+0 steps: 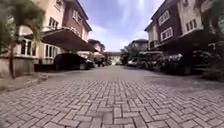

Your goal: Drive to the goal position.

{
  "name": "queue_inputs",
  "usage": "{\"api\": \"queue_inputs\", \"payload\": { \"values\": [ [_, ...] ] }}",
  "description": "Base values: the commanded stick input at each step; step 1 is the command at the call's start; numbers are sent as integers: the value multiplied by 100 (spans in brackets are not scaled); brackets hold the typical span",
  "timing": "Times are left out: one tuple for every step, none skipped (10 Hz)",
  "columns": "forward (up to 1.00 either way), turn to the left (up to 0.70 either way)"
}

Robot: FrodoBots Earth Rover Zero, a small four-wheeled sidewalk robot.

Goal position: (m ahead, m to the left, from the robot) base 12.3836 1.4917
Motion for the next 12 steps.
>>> {"api": "queue_inputs", "payload": {
  "values": [
    [69,3],
    [69,3],
    [69,3],
    [69,3],
    [69,3],
    [69,3],
    [69,3],
    [69,3],
    [69,3],
    [69,3],
    [69,3],
    [69,3]
  ]
}}
